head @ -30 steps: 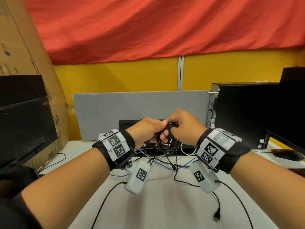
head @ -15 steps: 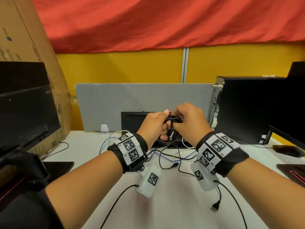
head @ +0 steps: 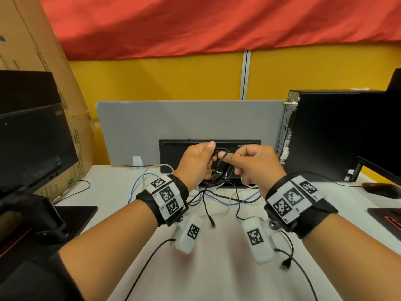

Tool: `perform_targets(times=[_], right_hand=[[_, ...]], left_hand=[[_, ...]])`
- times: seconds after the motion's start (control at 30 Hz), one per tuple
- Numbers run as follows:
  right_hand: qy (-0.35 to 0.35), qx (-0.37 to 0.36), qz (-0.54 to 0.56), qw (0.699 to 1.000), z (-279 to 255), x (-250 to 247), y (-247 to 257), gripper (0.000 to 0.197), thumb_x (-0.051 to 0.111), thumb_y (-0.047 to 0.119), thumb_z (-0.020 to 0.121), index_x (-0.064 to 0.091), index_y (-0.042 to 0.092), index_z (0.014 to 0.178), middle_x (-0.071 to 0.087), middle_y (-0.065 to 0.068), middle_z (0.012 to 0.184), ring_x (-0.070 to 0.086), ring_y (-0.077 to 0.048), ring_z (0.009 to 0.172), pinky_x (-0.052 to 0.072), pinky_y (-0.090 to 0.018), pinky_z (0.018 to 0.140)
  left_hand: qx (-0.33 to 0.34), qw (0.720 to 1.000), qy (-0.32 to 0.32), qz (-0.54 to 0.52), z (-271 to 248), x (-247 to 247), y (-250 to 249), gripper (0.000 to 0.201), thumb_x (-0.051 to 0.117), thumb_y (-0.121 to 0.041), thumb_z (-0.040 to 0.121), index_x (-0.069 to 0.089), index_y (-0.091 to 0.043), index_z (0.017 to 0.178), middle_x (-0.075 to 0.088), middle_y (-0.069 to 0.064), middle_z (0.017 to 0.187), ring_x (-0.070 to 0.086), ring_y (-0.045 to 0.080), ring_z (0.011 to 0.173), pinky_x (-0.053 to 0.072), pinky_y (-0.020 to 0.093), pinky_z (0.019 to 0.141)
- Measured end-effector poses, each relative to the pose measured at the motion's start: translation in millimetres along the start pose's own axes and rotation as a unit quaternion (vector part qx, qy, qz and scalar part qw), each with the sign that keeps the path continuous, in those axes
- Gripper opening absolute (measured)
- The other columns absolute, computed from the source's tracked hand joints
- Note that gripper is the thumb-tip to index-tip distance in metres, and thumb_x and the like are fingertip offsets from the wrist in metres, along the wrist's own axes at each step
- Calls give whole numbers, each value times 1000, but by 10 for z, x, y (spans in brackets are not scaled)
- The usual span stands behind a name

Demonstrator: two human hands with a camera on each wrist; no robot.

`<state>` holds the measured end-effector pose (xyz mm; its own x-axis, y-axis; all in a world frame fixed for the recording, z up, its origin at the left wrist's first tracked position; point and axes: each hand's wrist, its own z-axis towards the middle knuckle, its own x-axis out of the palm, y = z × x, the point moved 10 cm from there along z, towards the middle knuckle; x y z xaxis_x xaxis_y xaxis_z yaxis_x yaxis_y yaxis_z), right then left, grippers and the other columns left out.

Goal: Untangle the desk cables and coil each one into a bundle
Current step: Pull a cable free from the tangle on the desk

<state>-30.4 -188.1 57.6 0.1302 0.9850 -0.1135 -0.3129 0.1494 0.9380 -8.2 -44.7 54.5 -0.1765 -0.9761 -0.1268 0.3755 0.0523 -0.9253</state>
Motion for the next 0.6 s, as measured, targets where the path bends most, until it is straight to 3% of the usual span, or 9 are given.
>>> perform_targets(times=[0.1,0.17,0.27,0.37,0.47,0.53,0.6], right_hand=[[22,86,48,995,-67,90,-157,26,80,35,76,73,10,73,70,-8,63,60,-17,50,49,-23,45],[36,102,57,993,-65,153,-193,29,74,35,82,76,7,85,72,-8,71,61,-17,58,51,-25,51],[66,120,94,986,-52,267,-241,28,61,30,93,76,6,96,71,-7,85,59,-18,77,52,-28,70],[113,141,175,968,-58,350,-234,28,54,24,95,76,9,88,73,-3,92,60,-21,94,48,-36,86],[145,133,238,951,-26,397,-172,32,50,26,96,72,11,78,73,-12,103,65,-25,104,46,-39,96],[160,129,270,940,10,458,-173,25,48,22,97,64,10,83,69,-23,112,66,-29,109,46,-39,100],[166,132,309,927,48,515,-215,21,43,18,99,57,10,85,69,-27,106,67,-33,107,48,-40,98]], left_hand=[[20,999,-16,29,22,-53,28,38,37,-25,104,49,-13,70,36,-7,46,33,8,41,34,24,45],[31,999,-12,39,28,-47,49,37,37,-23,104,49,-14,70,37,-6,49,34,8,42,36,25,46],[48,997,-10,59,55,-45,70,36,37,-20,104,46,-15,70,37,-1,54,35,10,45,37,27,47],[55,996,-22,66,109,-102,126,34,36,-18,105,46,-11,73,37,2,55,36,13,46,39,30,50],[52,997,-36,52,159,-171,223,32,36,-16,105,46,-9,75,37,2,56,36,10,44,41,31,50],[49,997,-47,43,199,-221,288,32,36,-16,104,47,-11,75,37,-1,56,36,5,42,43,29,50],[43,997,-57,34,249,-266,353,31,37,-17,104,49,-11,76,39,-1,57,37,5,43,44,28,50]])
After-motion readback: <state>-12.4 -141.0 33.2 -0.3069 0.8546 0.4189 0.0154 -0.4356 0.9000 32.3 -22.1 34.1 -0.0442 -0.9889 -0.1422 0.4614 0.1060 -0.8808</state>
